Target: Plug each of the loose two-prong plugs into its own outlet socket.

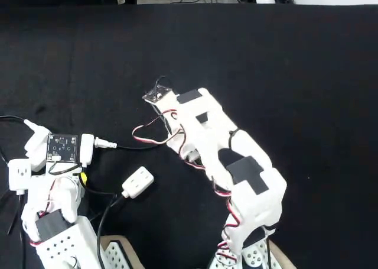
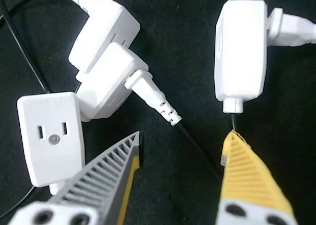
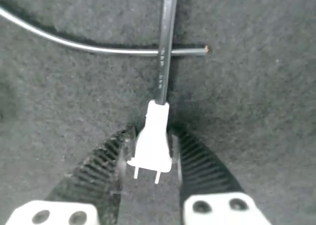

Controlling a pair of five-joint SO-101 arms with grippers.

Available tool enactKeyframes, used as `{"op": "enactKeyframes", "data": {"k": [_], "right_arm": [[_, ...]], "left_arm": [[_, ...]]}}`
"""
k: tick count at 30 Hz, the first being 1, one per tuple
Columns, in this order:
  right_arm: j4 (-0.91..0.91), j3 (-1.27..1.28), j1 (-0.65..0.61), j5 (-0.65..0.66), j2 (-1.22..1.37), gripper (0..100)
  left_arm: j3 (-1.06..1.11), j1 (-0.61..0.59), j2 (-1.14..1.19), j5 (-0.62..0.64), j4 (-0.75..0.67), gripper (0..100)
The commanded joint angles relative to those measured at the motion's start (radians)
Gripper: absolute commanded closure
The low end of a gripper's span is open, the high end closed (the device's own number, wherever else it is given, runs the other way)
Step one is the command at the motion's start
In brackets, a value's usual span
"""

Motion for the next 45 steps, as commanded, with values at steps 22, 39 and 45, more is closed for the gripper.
{"op": "enactKeyframes", "data": {"k": [22,39,45], "right_arm": [[0.206,-0.17,0.032,0.008,-0.051,72.1],[-0.087,0.223,0.06,0.081,-0.438,94.9],[-0.095,0.173,0.058,0.118,-0.268,94.5]], "left_arm": [[0.013,0.004,-0.009,0.008,0.011,73],[0.013,0.002,-0.009,0.034,0.011,73],[0.013,0.002,-0.009,0.034,0.011,73]]}}
